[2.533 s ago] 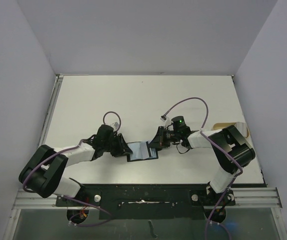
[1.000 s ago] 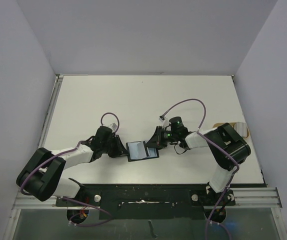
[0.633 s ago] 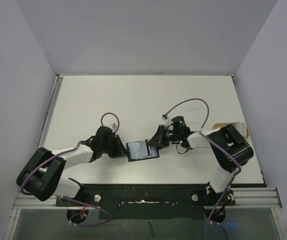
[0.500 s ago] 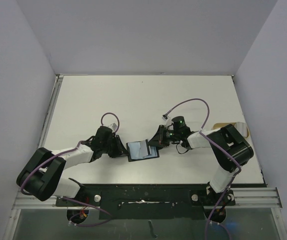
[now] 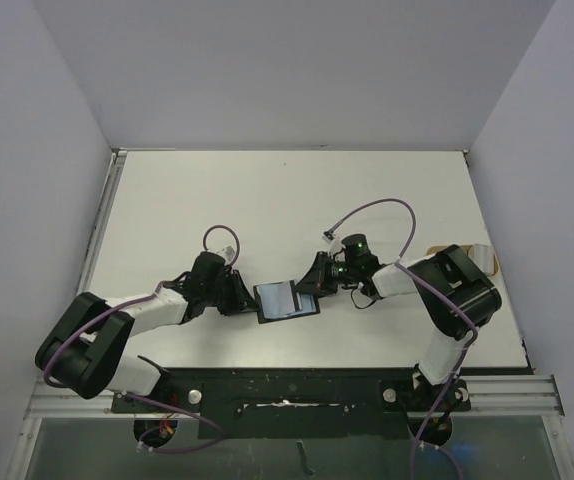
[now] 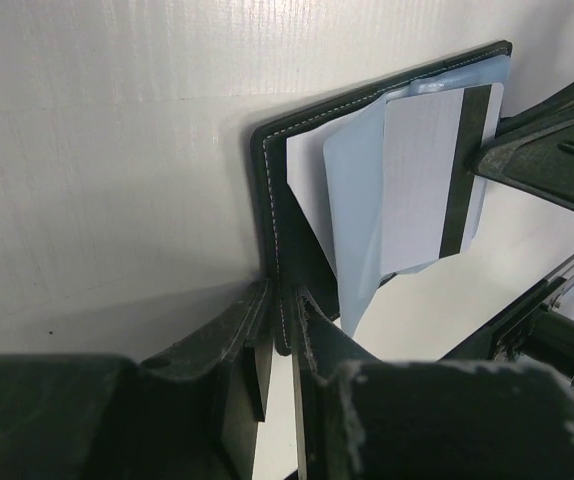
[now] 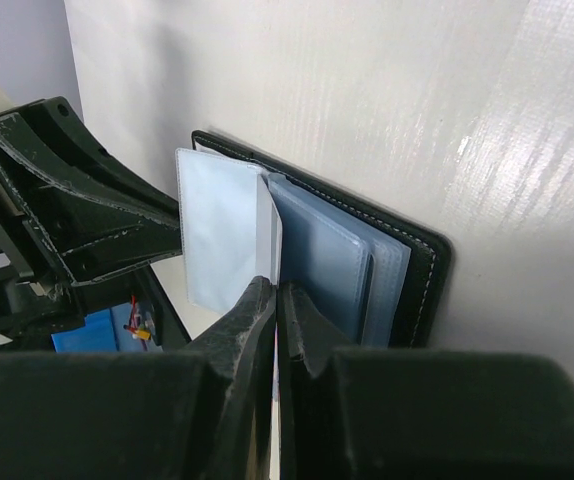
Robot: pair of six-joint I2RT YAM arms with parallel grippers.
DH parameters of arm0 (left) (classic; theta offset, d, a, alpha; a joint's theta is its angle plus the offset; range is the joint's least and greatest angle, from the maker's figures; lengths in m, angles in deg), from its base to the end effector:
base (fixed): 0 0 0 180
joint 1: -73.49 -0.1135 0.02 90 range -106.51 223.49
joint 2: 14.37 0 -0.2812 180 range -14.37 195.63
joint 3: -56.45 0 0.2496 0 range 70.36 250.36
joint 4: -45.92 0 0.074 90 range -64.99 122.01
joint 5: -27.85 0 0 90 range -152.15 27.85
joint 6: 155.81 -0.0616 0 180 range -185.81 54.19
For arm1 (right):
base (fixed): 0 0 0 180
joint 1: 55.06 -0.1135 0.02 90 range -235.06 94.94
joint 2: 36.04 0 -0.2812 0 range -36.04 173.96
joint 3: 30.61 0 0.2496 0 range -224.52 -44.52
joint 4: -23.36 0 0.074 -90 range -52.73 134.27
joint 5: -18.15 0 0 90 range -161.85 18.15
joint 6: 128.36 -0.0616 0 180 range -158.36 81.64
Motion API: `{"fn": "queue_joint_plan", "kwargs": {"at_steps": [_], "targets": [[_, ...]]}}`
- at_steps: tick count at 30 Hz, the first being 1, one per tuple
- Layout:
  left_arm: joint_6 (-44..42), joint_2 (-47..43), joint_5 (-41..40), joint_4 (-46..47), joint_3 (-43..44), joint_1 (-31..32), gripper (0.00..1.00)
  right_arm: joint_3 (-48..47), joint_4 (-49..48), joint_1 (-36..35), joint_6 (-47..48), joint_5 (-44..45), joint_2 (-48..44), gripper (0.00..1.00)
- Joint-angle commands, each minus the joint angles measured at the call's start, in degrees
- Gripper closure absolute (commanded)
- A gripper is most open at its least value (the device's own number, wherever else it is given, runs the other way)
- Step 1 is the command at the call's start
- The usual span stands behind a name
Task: Put the credit cards into the card holder
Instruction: Insert the credit card into the card holder.
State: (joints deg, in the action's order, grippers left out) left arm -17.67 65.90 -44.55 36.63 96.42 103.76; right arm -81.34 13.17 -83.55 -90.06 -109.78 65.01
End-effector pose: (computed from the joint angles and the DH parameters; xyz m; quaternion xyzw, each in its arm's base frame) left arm 0.2056 -0.1415 0.1282 -0.0918 0.9244 -0.3270 0.1737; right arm 0.2693 0.1893 0.1184 0.0383 0.8676 0.4822 0.1152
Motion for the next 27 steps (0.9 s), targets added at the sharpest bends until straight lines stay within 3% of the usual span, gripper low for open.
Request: {"fn": "queue_joint_plan", "kwargs": {"at_steps": [1, 15, 24, 27], "targets": [[-0.28, 1.11, -0.64, 0.39, 0.30, 0.06, 0.87, 0.16, -3.05, -1.02, 0.58, -0.02, 1.25, 1.00], [-0.28, 1.06, -0.73, 0.39, 0.39, 0.06, 0.87, 0.05, -4.12, -2.21, -0.70, -0.42, 1.61, 1.00], [0.37, 0.72, -0.57, 1.04, -0.22, 0.23, 0.87, -0.10, -3.27, -3.86, -2.35, 1.78, 1.78, 0.92], [0.63, 0.70, -0.39, 1.26, -0.35, 0.30, 0.88, -1.29, 0.57, -4.47, -1.30, 3.89, 1.00, 0.84]]}}
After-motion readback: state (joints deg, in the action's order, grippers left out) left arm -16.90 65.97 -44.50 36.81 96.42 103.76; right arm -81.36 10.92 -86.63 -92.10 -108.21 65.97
